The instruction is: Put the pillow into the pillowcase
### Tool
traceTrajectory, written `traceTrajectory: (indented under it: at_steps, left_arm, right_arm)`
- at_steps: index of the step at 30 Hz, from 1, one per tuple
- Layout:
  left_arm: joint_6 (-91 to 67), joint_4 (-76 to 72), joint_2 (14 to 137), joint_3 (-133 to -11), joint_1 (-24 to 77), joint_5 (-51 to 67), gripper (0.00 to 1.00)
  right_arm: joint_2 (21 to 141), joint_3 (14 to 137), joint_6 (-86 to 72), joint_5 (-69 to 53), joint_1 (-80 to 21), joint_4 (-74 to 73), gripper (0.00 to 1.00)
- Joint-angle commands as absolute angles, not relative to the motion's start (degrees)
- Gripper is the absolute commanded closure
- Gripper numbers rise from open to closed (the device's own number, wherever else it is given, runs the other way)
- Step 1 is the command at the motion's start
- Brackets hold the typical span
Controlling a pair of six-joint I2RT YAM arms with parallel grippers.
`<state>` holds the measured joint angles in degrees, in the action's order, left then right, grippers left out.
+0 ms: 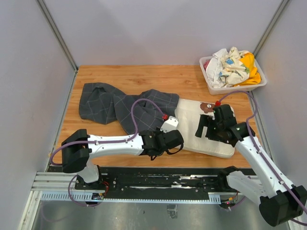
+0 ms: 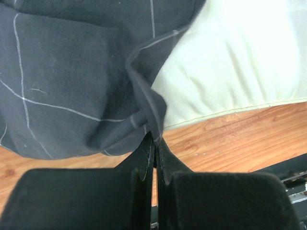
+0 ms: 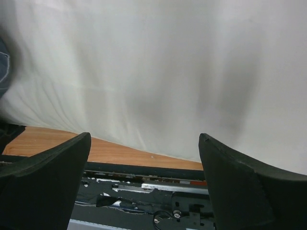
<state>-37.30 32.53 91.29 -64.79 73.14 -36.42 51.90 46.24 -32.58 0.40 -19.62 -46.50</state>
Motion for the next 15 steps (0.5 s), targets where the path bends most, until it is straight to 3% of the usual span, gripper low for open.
traceTrajectory:
  at_steps: [1,12,15]
  left_arm:
    - [-37.9,28.8,91.6,-64.5,73.1,-36.3,1.0]
    - [-38.8,28.4,91.9,-64.0,72.4,-35.7,1.0]
    - [-38.6,27.9,92.4,-63.8,72.0,-35.1,1.0]
  right_arm:
    - [59.0,48.4,-31.3,-3.1,-22.1,-44.3,0.04]
    - [76.0,41.9,-33.3,-2.5,-27.0,-30.6,0.0]
    - [80.4,41.1,-33.3,-2.1,-28.0,-26.8,0.17]
